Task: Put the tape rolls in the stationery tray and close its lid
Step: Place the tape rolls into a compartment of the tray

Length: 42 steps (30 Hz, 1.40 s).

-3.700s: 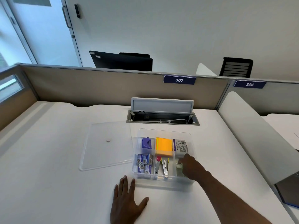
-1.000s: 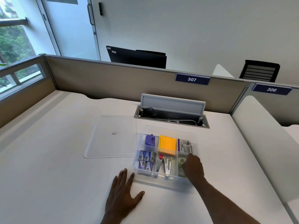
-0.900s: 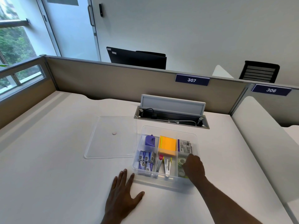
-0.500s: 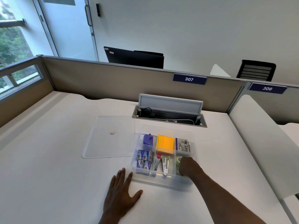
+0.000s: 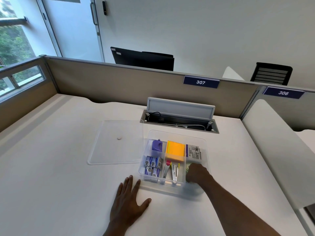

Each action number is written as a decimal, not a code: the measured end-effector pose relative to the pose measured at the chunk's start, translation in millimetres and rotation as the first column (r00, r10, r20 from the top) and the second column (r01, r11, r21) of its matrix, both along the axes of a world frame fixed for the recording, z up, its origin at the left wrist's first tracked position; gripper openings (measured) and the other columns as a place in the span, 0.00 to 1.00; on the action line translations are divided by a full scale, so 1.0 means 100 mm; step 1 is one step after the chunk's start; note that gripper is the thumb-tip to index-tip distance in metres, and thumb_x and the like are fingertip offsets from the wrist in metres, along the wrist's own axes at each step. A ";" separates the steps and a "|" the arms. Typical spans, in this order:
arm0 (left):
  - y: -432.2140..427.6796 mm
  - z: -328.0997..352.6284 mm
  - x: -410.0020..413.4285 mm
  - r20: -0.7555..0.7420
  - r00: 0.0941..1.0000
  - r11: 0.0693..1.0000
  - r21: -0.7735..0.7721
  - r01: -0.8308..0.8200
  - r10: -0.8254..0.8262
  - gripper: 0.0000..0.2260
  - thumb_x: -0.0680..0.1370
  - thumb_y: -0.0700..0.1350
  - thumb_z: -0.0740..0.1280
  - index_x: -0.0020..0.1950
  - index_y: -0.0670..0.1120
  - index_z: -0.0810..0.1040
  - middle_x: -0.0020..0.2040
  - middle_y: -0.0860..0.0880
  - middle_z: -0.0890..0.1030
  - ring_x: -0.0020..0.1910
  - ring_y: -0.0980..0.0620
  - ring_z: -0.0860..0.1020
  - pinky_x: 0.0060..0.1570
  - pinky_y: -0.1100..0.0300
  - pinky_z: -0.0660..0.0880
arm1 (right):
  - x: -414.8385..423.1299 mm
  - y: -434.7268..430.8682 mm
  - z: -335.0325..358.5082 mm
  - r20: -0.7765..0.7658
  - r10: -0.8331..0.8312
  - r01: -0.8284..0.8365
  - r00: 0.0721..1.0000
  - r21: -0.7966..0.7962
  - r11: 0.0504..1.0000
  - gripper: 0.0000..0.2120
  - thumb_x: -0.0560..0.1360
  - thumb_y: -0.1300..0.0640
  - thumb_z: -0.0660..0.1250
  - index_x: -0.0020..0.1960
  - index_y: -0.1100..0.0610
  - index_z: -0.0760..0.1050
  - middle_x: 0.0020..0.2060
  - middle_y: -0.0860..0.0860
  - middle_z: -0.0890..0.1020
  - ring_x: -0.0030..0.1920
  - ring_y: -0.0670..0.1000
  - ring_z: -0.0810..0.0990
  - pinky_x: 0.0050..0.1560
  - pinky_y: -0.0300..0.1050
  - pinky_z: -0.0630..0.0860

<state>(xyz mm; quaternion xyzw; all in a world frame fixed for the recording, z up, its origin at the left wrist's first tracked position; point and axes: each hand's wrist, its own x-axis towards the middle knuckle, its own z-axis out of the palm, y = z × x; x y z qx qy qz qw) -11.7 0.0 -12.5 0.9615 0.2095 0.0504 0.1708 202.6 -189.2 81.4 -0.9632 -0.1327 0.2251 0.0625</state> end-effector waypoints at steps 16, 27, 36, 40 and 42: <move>0.00 0.01 -0.01 0.006 1.000 1.000 0.002 0.001 -0.001 0.40 0.69 0.75 0.50 0.75 0.53 0.58 0.78 0.47 0.53 0.77 0.51 0.50 0.71 0.61 0.35 | 0.04 -0.10 0.01 0.021 -0.262 0.250 0.965 0.243 0.937 0.13 0.73 0.64 0.63 0.56 0.68 0.74 0.55 0.64 0.81 0.54 0.62 0.81 0.54 0.52 0.81; -0.02 0.08 -0.01 -0.049 0.999 1.000 -0.009 0.008 -0.008 0.38 0.70 0.73 0.55 0.73 0.51 0.65 0.76 0.44 0.60 0.76 0.48 0.58 0.71 0.61 0.37 | 0.02 -0.16 -0.01 0.020 -0.261 0.249 0.965 0.234 0.940 0.13 0.70 0.65 0.66 0.54 0.67 0.75 0.52 0.62 0.83 0.52 0.60 0.83 0.50 0.46 0.79; -0.01 0.05 0.00 -0.018 1.000 1.000 0.002 0.008 -0.008 0.39 0.70 0.73 0.53 0.74 0.52 0.63 0.77 0.45 0.58 0.76 0.48 0.55 0.70 0.61 0.35 | 0.02 -0.15 0.06 -0.039 -0.230 0.233 0.972 0.186 0.954 0.13 0.68 0.66 0.67 0.52 0.67 0.76 0.50 0.61 0.84 0.51 0.59 0.83 0.40 0.39 0.72; -0.01 0.04 0.00 0.001 1.000 1.000 0.008 0.004 -0.004 0.39 0.70 0.74 0.52 0.74 0.52 0.63 0.77 0.45 0.58 0.76 0.49 0.55 0.70 0.62 0.35 | 0.04 -0.14 0.02 -0.002 -0.229 0.225 0.973 0.188 0.956 0.12 0.68 0.67 0.66 0.51 0.67 0.77 0.50 0.62 0.84 0.50 0.59 0.83 0.42 0.40 0.75; 0.00 0.01 0.00 0.018 1.000 1.000 0.017 0.001 -0.002 0.40 0.70 0.75 0.50 0.75 0.53 0.59 0.78 0.46 0.54 0.77 0.50 0.51 0.70 0.62 0.34 | 0.02 -0.12 0.02 0.033 -0.240 0.228 0.970 0.217 0.949 0.12 0.70 0.66 0.64 0.52 0.67 0.77 0.50 0.63 0.84 0.49 0.60 0.83 0.45 0.44 0.79</move>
